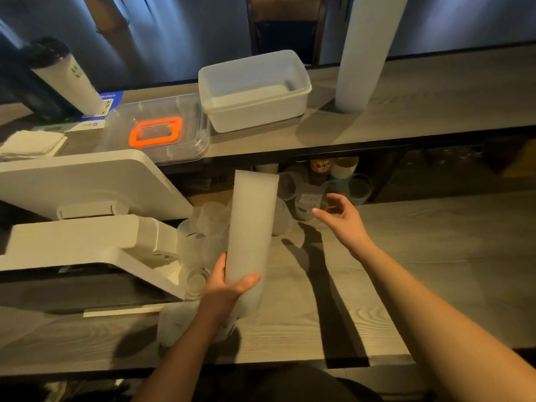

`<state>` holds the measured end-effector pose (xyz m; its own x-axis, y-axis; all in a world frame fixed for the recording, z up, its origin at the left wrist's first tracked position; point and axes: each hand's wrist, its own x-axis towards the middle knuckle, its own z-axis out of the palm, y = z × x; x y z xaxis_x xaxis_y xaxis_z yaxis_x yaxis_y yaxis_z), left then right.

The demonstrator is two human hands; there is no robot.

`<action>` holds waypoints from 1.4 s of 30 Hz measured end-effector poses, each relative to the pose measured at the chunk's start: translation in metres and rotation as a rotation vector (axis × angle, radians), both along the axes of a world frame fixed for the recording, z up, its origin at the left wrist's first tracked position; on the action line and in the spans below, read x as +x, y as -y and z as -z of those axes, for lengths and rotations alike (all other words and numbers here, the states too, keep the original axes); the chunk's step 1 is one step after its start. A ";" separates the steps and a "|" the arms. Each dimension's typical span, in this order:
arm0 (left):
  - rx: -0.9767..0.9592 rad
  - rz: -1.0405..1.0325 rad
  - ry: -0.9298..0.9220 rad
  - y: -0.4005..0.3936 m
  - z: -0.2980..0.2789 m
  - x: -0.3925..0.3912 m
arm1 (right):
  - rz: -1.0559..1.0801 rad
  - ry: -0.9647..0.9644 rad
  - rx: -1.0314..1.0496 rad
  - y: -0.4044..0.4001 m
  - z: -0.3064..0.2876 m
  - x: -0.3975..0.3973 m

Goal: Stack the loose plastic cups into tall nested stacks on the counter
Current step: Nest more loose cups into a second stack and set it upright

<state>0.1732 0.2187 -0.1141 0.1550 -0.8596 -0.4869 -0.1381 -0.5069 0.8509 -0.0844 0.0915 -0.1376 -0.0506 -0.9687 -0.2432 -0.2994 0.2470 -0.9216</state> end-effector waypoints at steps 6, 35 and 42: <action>-0.034 -0.027 0.081 0.009 0.001 -0.005 | -0.141 -0.406 -0.080 0.040 0.017 0.008; -0.086 -0.131 0.137 -0.004 0.002 -0.018 | -0.134 -0.412 -0.101 0.047 0.044 -0.012; -0.071 -0.120 0.096 -0.012 0.000 -0.024 | 0.182 0.240 0.070 0.032 0.029 -0.032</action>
